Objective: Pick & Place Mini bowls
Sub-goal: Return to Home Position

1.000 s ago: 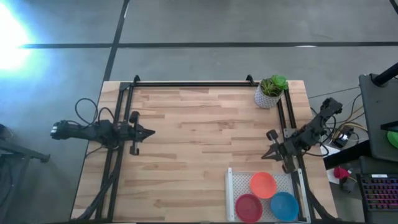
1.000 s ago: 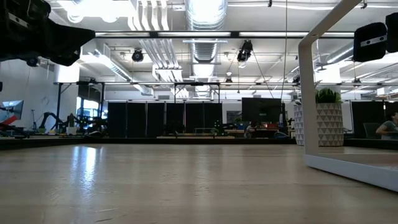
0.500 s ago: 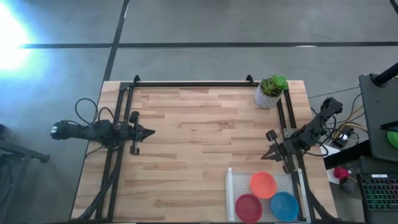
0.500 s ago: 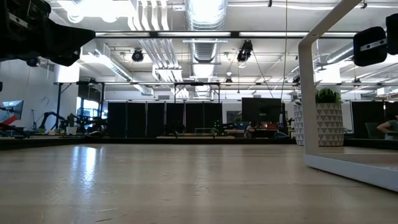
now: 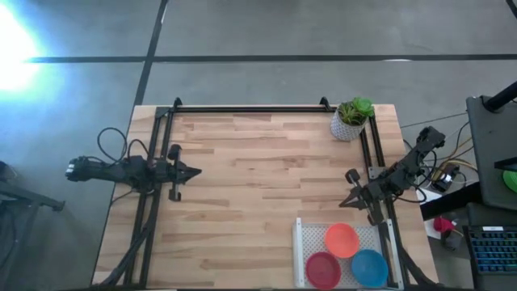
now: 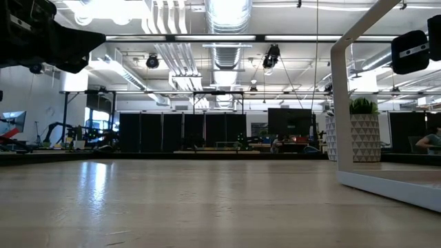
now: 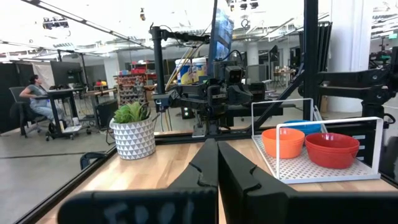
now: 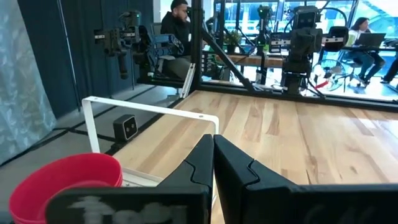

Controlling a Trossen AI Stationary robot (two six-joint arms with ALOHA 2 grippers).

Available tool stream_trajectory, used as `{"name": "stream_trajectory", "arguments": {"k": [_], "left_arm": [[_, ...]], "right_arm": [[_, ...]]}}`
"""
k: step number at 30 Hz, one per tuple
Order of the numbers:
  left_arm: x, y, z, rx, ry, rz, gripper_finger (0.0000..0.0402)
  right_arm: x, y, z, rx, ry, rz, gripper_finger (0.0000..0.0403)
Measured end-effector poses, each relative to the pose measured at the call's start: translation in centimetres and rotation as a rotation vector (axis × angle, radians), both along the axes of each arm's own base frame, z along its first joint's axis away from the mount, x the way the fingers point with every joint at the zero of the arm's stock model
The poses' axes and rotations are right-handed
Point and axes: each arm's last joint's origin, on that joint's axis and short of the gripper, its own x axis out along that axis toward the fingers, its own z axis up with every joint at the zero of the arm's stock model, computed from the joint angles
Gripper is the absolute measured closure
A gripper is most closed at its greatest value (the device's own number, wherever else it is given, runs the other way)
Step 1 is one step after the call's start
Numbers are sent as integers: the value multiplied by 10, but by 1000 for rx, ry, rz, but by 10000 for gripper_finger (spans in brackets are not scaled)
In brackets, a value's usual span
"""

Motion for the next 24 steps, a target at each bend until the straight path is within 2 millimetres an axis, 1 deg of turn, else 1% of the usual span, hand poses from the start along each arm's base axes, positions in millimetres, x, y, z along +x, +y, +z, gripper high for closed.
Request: {"name": "stream_trajectory", "arguments": {"k": [24], "left_arm": [[0, 0, 0, 0, 0, 0, 401]], "right_arm": [[0, 0, 0, -1, 0, 0, 394]]}}
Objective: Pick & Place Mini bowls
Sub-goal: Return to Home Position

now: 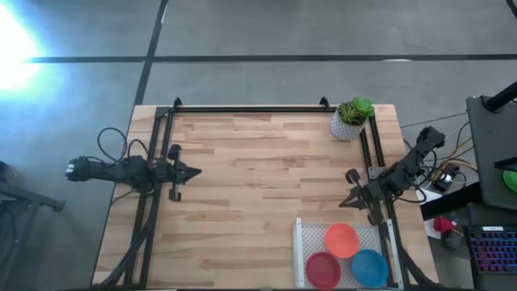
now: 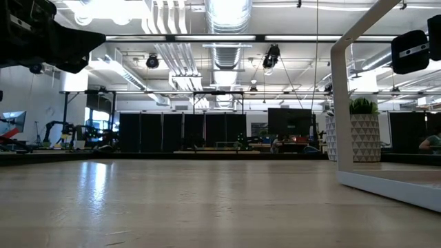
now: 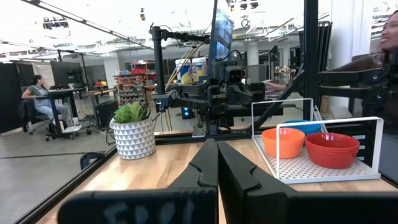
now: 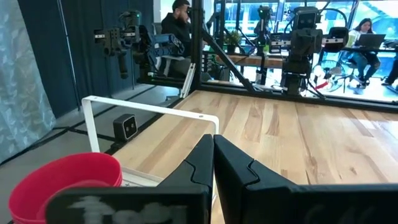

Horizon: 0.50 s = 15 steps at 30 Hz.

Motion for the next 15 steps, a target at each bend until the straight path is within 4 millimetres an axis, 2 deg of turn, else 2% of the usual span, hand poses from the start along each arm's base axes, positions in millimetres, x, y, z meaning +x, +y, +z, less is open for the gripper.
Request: {"name": "stream_trajectory", "arguments": {"k": [15], "left_arm": [[0, 0, 0, 0, 1, 0, 401]], "right_arm": [[0, 0, 0, 1, 0, 0, 394]]}}
